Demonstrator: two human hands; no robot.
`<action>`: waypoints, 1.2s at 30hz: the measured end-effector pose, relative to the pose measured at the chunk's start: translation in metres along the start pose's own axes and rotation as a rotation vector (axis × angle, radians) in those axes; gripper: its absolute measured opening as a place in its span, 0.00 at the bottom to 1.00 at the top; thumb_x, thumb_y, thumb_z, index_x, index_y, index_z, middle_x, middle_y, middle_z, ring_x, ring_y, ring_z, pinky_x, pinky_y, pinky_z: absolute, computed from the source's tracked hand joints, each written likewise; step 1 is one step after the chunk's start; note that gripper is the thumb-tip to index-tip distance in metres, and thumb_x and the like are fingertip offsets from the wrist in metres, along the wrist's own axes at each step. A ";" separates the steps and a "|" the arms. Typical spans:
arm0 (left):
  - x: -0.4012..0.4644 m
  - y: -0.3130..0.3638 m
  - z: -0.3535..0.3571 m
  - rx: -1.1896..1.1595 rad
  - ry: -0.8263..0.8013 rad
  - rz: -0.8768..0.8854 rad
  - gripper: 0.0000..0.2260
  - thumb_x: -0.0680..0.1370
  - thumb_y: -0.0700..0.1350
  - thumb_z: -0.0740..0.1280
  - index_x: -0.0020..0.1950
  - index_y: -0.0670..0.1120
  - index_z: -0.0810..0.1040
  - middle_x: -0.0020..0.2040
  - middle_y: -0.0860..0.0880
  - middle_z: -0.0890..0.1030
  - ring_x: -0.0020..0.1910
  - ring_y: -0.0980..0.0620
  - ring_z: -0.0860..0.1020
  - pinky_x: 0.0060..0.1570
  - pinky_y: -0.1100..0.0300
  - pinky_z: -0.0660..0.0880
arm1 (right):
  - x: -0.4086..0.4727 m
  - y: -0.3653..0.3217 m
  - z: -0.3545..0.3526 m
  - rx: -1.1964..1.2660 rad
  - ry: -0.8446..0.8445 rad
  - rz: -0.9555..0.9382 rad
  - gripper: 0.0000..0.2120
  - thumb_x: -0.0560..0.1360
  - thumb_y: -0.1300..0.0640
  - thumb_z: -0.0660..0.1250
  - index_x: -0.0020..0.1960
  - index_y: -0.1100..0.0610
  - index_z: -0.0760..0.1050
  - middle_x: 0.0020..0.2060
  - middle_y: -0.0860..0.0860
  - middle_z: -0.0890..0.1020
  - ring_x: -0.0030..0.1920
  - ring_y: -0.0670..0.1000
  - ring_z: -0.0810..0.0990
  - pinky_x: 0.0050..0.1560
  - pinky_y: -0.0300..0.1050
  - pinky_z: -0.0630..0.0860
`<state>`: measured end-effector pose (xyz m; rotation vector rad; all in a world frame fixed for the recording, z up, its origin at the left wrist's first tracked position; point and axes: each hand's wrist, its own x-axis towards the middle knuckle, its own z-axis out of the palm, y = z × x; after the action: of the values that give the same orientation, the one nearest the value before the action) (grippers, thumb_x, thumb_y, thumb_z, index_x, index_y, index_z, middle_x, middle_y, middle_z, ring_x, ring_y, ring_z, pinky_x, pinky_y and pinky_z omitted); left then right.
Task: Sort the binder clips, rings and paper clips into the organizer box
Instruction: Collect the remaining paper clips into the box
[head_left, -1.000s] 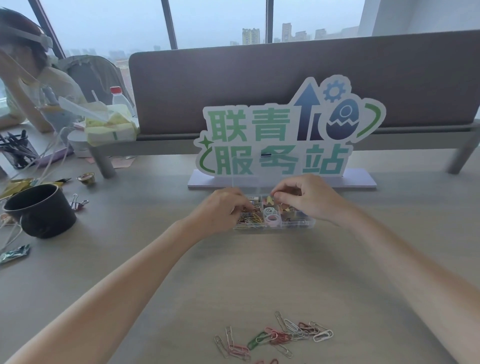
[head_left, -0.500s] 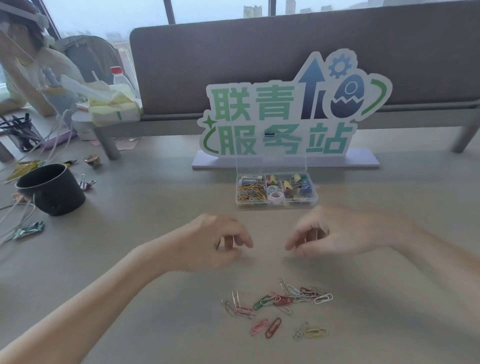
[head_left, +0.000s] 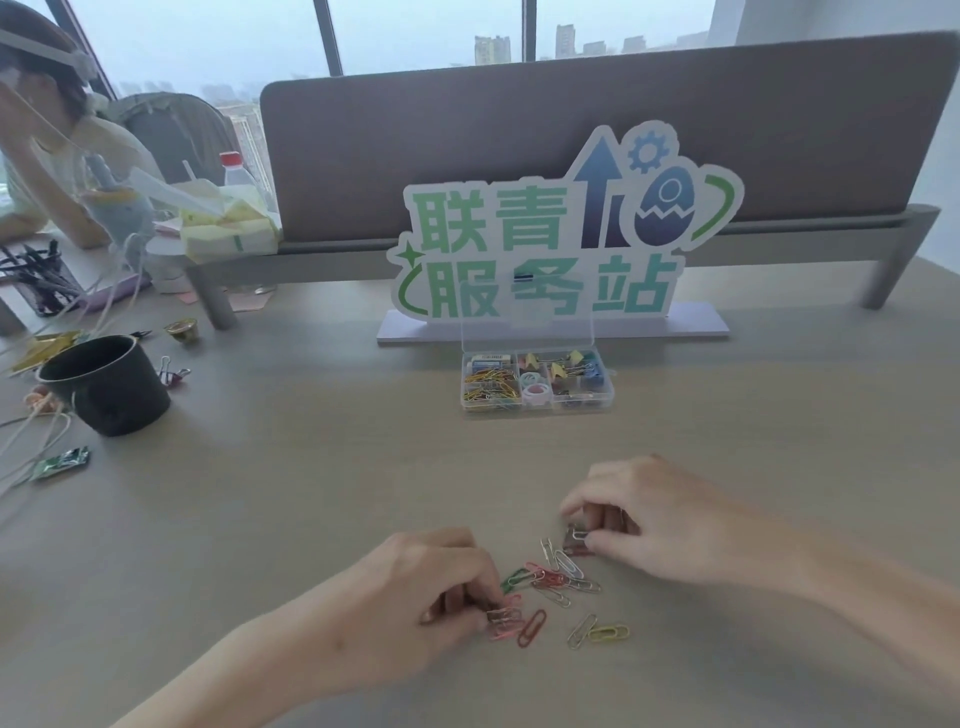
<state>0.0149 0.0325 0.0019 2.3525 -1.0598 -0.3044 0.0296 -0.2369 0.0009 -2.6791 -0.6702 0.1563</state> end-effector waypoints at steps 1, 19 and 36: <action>0.000 0.002 0.002 -0.008 0.025 -0.008 0.04 0.76 0.49 0.68 0.50 0.53 0.79 0.44 0.56 0.75 0.39 0.59 0.76 0.40 0.68 0.74 | 0.002 -0.003 0.000 0.005 -0.028 -0.008 0.13 0.75 0.49 0.66 0.59 0.43 0.77 0.44 0.39 0.75 0.44 0.39 0.76 0.46 0.31 0.70; 0.009 0.010 0.030 0.110 0.204 -0.055 0.14 0.73 0.62 0.64 0.53 0.56 0.75 0.48 0.58 0.69 0.44 0.68 0.66 0.46 0.75 0.64 | -0.015 -0.018 0.013 0.061 -0.001 -0.080 0.35 0.63 0.30 0.70 0.67 0.40 0.69 0.57 0.31 0.62 0.57 0.34 0.67 0.53 0.30 0.67; 0.001 0.007 0.013 0.196 0.084 0.042 0.13 0.76 0.55 0.64 0.60 0.58 0.74 0.53 0.60 0.72 0.53 0.63 0.70 0.54 0.70 0.67 | -0.026 -0.015 0.004 -0.094 -0.138 -0.232 0.19 0.77 0.41 0.63 0.67 0.42 0.71 0.56 0.38 0.68 0.49 0.35 0.63 0.52 0.32 0.64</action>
<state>0.0057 0.0232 -0.0050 2.4865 -1.1426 -0.0884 -0.0004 -0.2349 0.0032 -2.6707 -1.0485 0.2550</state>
